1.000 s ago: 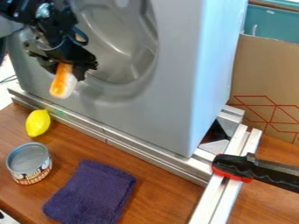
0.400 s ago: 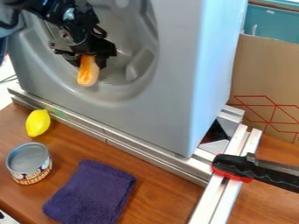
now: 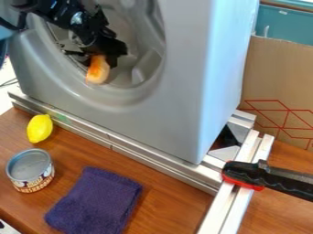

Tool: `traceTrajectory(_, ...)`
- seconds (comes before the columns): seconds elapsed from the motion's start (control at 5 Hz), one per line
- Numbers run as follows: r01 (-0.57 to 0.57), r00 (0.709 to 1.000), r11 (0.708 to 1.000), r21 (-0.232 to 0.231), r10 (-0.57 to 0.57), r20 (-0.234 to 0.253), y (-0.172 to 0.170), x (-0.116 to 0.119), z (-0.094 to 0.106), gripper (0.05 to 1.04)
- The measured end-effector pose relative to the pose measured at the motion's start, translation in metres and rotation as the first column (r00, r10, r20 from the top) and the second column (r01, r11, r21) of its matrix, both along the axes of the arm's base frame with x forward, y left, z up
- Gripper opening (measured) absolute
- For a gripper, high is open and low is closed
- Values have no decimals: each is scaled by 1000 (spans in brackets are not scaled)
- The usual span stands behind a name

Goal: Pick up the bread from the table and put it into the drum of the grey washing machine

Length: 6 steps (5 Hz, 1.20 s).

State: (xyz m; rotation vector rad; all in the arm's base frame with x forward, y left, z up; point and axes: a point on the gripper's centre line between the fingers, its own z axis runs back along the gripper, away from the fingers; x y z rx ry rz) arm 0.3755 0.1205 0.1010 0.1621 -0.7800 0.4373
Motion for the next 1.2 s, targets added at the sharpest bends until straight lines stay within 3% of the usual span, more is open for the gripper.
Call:
traceTrajectory(0.2,-6,1000,1000,-8,6,14,-1,-3,-3,994)
traceTrajectory(0.6,50,999,999,-13,-49,16,5,-15,13,1001)
traceTrajectory(0.8,83,997,996,-39,-83,9,-11,-40,24,1001)
traceTrajectory(1.0,162,986,977,-138,-164,-7,-49,-64,24,1001)
traceTrajectory(1.2,197,960,942,-272,-241,-140,-79,-90,20,1001)
